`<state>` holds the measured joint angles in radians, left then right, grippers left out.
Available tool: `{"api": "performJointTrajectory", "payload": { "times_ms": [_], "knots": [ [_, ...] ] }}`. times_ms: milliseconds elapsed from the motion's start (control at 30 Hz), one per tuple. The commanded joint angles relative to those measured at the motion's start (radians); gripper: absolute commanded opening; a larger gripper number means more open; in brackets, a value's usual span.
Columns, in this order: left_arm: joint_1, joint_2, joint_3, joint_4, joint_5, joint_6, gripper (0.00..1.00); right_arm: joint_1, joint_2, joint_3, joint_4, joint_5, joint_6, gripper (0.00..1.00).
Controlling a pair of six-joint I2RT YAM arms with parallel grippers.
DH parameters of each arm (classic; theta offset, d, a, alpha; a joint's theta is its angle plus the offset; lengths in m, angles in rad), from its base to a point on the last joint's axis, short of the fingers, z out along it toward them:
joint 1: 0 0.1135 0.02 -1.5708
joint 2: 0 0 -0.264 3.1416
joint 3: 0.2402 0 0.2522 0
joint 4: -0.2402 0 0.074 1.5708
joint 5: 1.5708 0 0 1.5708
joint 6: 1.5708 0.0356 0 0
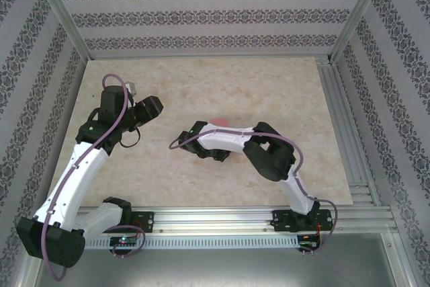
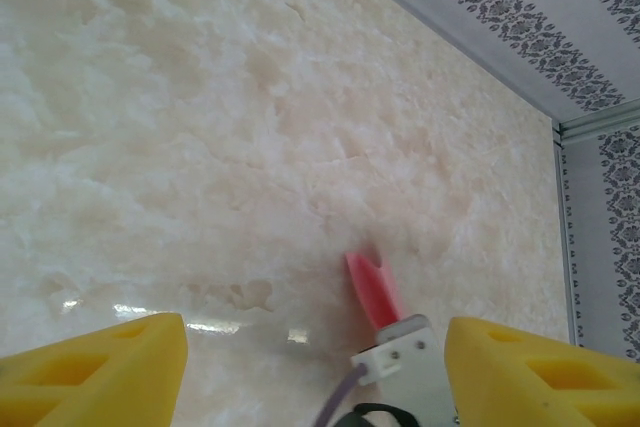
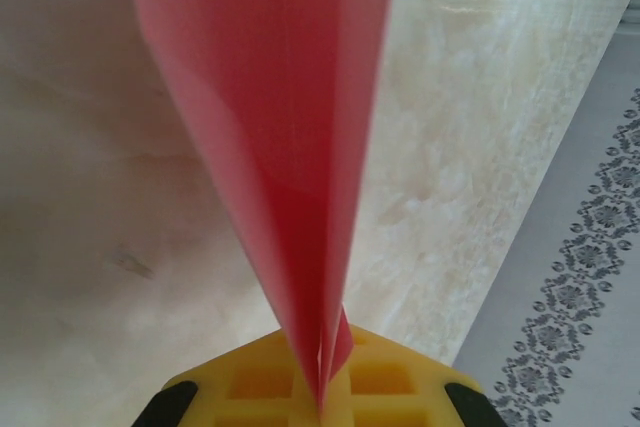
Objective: Fold a paper plane with a square sheet of paper (fold left side to right side)
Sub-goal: Turn over the paper at the center of the table, then fold the wing for the fifth time at the center of the table.
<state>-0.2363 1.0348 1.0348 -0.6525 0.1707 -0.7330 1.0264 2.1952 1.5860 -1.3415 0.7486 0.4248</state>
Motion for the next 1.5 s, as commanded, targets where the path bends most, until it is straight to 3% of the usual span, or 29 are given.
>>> {"api": "performJointTrajectory", "payload": {
  "times_ms": [0,67,100,267,400,633,800,933,1067,1267,1400,1467],
  "knots": [
    [0.011,0.005,-0.015,-0.013,0.003,0.025,0.71,0.025,0.061,0.058,-0.062,0.040,0.029,0.05],
    [0.012,0.009,-0.013,-0.013,0.007,0.027,0.71,0.043,0.072,0.070,-0.056,0.001,0.017,0.18],
    [0.012,0.011,-0.011,-0.012,0.010,0.030,0.71,0.055,0.069,0.075,-0.049,-0.020,0.009,0.29],
    [0.014,0.029,-0.024,0.011,0.033,0.023,0.71,0.140,-0.016,0.089,0.013,-0.227,-0.066,0.65],
    [0.016,0.042,-0.061,0.062,0.079,-0.002,0.72,0.165,-0.153,0.044,0.087,-0.382,-0.071,0.77],
    [-0.001,0.112,-0.199,0.311,0.277,-0.106,0.70,0.044,-0.499,-0.141,0.245,-0.403,-0.056,0.81],
    [-0.129,0.253,-0.228,0.482,0.327,-0.155,0.70,-0.108,-0.772,-0.353,0.510,-0.429,-0.072,0.89],
    [-0.242,0.399,-0.195,0.602,0.319,-0.188,0.69,-0.283,-0.922,-0.524,0.741,-0.611,-0.056,0.98],
    [-0.300,0.545,-0.125,0.656,0.321,-0.189,0.67,-0.423,-1.000,-0.665,0.893,-0.758,-0.031,0.98],
    [-0.324,0.748,-0.033,0.747,0.374,-0.199,0.60,-0.597,-1.075,-0.864,1.083,-0.966,0.043,0.98],
    [-0.325,0.850,0.009,0.772,0.396,-0.205,0.50,-0.670,-1.129,-0.945,1.136,-1.046,0.049,0.98],
    [-0.325,0.881,0.014,0.808,0.418,-0.214,0.44,-0.708,-1.145,-0.974,1.158,-1.106,0.051,0.93]
  ]
}}
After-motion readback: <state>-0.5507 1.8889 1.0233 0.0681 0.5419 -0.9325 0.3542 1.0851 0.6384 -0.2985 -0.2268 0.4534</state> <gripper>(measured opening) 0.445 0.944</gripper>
